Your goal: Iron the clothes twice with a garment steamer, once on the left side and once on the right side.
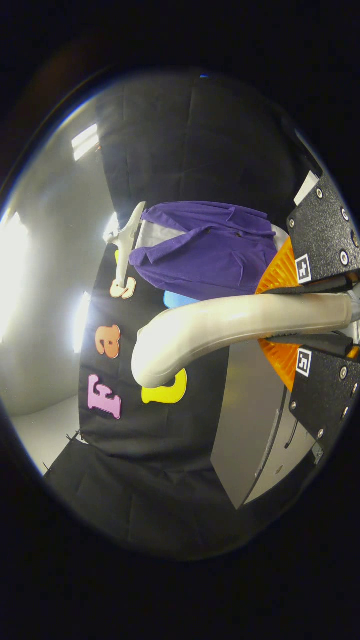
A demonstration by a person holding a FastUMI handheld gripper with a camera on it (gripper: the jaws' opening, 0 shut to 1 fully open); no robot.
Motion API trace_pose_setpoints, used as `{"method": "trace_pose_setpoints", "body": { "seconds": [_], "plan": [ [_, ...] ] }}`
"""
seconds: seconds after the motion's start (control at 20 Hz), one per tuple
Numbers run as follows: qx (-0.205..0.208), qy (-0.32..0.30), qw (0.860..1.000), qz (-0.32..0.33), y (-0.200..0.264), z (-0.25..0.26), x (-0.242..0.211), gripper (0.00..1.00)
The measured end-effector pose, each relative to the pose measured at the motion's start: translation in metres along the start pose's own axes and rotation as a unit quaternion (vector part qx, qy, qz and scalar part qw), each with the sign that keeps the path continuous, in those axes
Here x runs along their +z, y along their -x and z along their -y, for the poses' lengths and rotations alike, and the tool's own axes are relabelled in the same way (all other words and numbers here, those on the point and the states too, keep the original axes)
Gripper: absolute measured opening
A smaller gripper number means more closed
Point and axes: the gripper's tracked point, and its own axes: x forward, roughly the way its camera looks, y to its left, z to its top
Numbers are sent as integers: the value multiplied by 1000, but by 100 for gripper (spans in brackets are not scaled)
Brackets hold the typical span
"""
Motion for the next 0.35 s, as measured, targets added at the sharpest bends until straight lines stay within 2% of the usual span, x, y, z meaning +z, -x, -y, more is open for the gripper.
{"method": "trace_pose_setpoints", "body": {
  "seconds": [0.2,0.35],
  "plan": [
    [16,-2,1000,-16,14,-4,-10,33],
    [14,1,999,-39,21,-1,-21,33]
  ]
}}
